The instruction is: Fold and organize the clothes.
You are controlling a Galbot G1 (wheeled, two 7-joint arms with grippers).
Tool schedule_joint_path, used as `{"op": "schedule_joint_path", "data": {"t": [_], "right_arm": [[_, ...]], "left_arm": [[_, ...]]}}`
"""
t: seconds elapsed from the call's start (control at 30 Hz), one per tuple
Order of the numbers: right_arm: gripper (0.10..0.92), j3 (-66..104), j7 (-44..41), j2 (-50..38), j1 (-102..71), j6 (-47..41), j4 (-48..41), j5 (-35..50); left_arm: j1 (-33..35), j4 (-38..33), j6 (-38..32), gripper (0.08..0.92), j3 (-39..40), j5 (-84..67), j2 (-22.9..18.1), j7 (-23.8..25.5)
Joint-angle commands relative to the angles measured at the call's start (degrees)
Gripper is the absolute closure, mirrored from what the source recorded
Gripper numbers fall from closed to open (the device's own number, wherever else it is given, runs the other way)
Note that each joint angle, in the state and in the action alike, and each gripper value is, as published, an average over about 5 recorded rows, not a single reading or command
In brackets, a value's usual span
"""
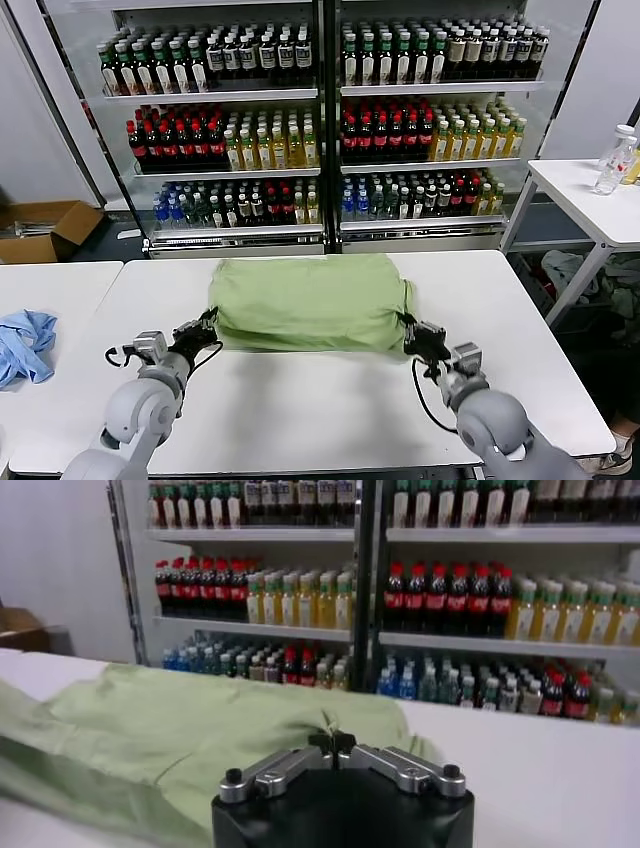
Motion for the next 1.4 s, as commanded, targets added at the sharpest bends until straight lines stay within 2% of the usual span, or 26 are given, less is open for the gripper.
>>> {"op": "schedule_joint_path", "data": {"t": [0.03, 0.2, 0.3, 0.4, 0.57, 0.67, 0.77, 0.87, 1.17, 1.4], "right_arm": [[0.853, -2.9, -1.1, 0.8, 6.8, -3.2, -4.1, -2.3], [0.716, 6.7, -1.2, 0.6, -4.1, -4.2, 7.4, 1.7], [0.629, 12.2, 0.3, 0.7, -10.3, -5.3, 10.9, 3.1], [0.542, 15.1, 1.7, 1.7, -13.1, -7.6, 9.4, 3.6], [0.395, 12.6, 4.0, 4.5, -10.5, -12.4, 1.7, 3.5], [0.308, 10.0, 4.4, 5.9, -7.9, -13.6, -2.5, 4.3], [0.255, 8.2, 4.1, 6.6, -6.7, -13.8, -4.3, 6.0], [0.299, 6.9, 3.7, 6.9, -6.2, -13.8, -4.9, 6.9], [0.557, 4.0, 1.2, 5.6, -5.2, -12.8, -5.6, 7.9], [0.765, 6.8, -0.2, 1.1, -12.4, -10.5, 1.9, 7.4]], "left_arm": [[-4.2, 5.0, 0.9, 0.902, 2.0, 6.4, -1.5, 0.4], [2.3, -2.9, 1.1, 0.784, -1.9, 8.9, -2.1, -0.6], [5.9, -4.0, 1.0, 0.698, -3.3, 10.1, -2.6, -1.6], [6.3, 0.0, 1.5, 0.611, -3.3, 10.3, -2.8, -2.0], [2.3, 7.8, 3.0, 0.472, -1.3, 9.5, -2.9, -1.4], [0.5, 9.8, 3.8, 0.386, 0.1, 9.5, -2.9, -1.4], [0.2, 10.2, 4.2, 0.308, 1.0, 9.4, -2.8, -1.3], [0.5, 10.2, 4.4, 0.316, 1.2, 9.4, -2.7, -1.0], [1.5, 8.8, 5.3, 0.567, 1.0, 5.6, -3.0, 0.4], [7.4, 0.2, 5.9, 0.775, -1.0, 2.9, -2.1, 1.0]]}}
